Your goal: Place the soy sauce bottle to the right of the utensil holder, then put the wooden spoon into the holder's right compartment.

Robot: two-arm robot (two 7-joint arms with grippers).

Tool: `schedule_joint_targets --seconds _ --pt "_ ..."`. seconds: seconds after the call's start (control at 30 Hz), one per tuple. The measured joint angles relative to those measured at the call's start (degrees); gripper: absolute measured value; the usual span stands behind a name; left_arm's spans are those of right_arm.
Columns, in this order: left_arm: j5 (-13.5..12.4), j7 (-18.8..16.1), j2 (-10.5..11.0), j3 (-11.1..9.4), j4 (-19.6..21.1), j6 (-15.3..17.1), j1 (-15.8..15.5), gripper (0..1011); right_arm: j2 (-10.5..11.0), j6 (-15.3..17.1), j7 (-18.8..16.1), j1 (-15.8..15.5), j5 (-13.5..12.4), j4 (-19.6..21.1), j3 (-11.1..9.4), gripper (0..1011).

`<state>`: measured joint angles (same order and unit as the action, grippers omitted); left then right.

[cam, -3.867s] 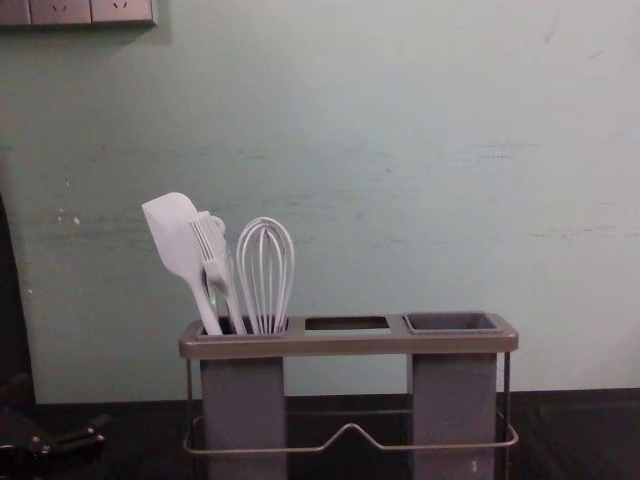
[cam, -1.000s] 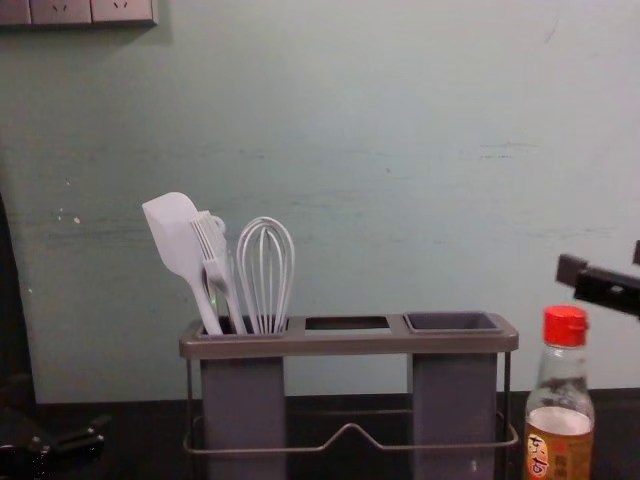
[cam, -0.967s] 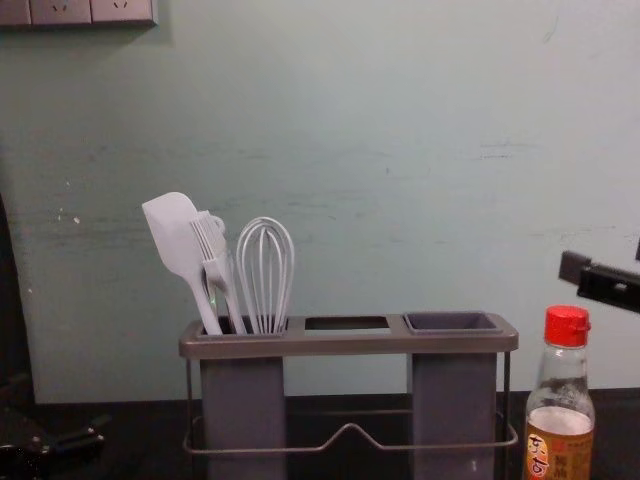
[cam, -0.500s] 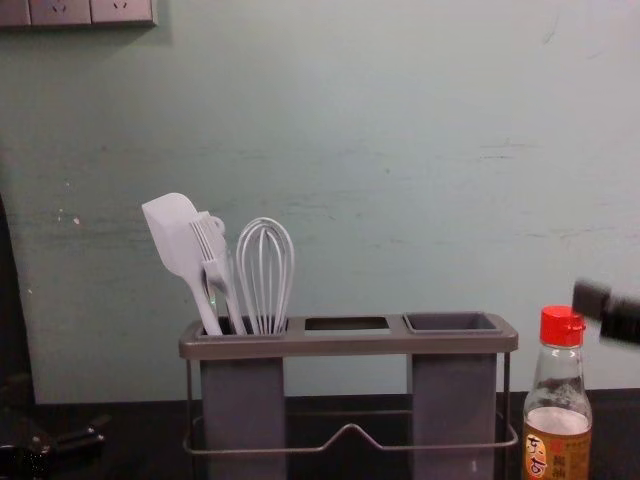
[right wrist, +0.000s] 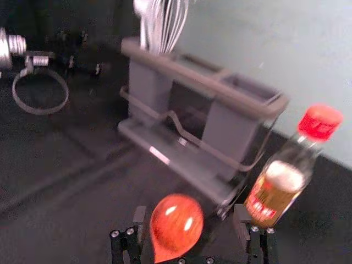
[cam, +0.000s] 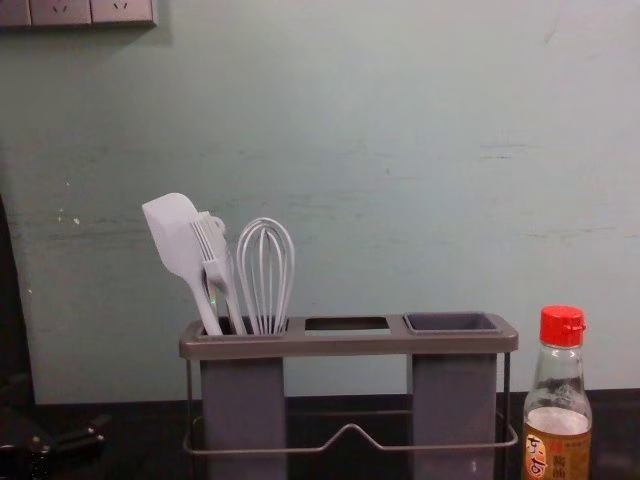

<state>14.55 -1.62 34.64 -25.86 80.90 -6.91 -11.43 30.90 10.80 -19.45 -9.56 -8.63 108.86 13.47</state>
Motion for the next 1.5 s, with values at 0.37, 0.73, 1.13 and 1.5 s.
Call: schedule_joint_targets --seconds 0.37,0.73,1.13,1.5 --pt "0.0 0.0 0.0 0.0 0.0 0.0 0.0 1005 -0.3 1.4 -1.1 0.4 1.4 -1.5 2.0 1002" --pt "0.0 0.0 0.0 0.0 0.0 0.0 0.0 1005 -0.2 1.5 -1.1 0.3 1.4 -1.3 1.9 1002" --pt "0.0 0.0 0.0 0.0 0.0 0.0 0.0 1005 -1.0 6.8 -0.1 0.6 3.0 -0.2 2.4 1002" --pt "0.0 0.0 0.0 0.0 0.0 0.0 0.0 1005 -5.9 29.2 3.1 2.6 4.2 4.9 2.4 1002"
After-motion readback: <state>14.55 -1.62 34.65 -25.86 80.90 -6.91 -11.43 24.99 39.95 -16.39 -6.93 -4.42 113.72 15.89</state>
